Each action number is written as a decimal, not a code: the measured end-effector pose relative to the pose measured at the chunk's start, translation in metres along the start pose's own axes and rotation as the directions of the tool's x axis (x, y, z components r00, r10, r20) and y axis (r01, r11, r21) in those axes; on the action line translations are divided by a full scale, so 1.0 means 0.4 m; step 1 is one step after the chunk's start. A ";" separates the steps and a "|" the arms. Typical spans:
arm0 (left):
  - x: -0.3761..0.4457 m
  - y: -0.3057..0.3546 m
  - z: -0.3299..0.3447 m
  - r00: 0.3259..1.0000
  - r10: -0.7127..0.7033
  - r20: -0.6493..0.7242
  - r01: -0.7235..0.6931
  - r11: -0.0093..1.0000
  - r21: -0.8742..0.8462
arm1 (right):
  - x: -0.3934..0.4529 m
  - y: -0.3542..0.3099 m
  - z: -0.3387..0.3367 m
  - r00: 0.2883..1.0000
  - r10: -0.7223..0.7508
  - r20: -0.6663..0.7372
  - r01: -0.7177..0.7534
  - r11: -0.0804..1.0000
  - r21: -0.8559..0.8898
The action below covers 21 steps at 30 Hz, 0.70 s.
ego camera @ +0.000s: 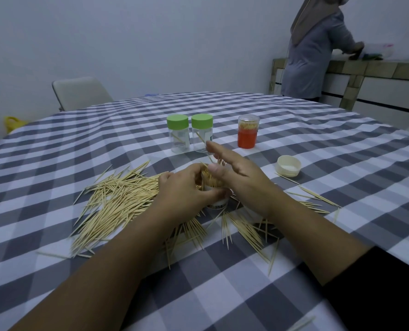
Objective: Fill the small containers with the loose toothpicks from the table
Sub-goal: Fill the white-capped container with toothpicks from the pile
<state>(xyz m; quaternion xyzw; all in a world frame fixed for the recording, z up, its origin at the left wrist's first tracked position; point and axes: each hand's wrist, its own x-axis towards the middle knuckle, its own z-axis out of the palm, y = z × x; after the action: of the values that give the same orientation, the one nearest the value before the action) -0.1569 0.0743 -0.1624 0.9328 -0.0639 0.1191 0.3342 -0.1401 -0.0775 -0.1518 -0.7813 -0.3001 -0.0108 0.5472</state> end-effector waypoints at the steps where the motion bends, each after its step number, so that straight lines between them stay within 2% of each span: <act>1: 0.000 0.000 -0.001 1.000 0.008 -0.001 -0.008 1.000 -0.005 | 0.001 0.004 0.002 1.000 0.002 0.021 -0.001 1.000 -0.030; 5: -0.001 0.003 -0.004 0.999 0.039 0.009 -0.039 0.999 -0.008 | 0.013 0.014 0.015 0.996 -0.066 -0.053 0.049 0.958 -0.281; 8: 0.001 0.001 0.000 0.996 0.071 0.045 -0.071 0.997 -0.002 | 0.012 0.013 0.019 0.969 -0.173 -0.174 0.109 0.939 -0.325; 10: 0.002 0.000 0.003 0.995 0.083 0.053 -0.083 0.997 0.004 | 0.009 0.014 0.021 0.962 -0.163 -0.218 0.094 0.950 -0.298; 13: 0.003 0.001 0.002 0.995 0.095 0.038 -0.095 0.995 0.003 | 0.010 0.014 0.021 0.979 -0.118 -0.168 0.069 0.959 -0.274; 15: 0.002 0.003 0.002 0.994 0.111 0.023 -0.111 0.994 0.001 | 0.013 0.015 0.023 0.984 -0.128 -0.126 0.082 0.944 -0.319; 18: -0.002 0.005 0.003 0.993 0.119 0.013 -0.119 0.993 -0.010 | 0.015 0.020 0.021 0.973 -0.169 -0.158 0.085 0.896 -0.437; 21: -0.003 0.006 0.003 0.991 0.135 0.015 -0.135 0.991 0.015 | 0.013 0.023 0.014 0.972 -0.143 -0.185 0.040 0.881 -0.472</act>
<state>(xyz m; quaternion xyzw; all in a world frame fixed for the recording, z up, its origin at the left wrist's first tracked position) -0.1582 0.0719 -0.1622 0.9297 -0.1283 0.1353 0.3176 -0.1332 -0.0722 -0.1599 -0.8686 -0.2648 -0.1926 0.3720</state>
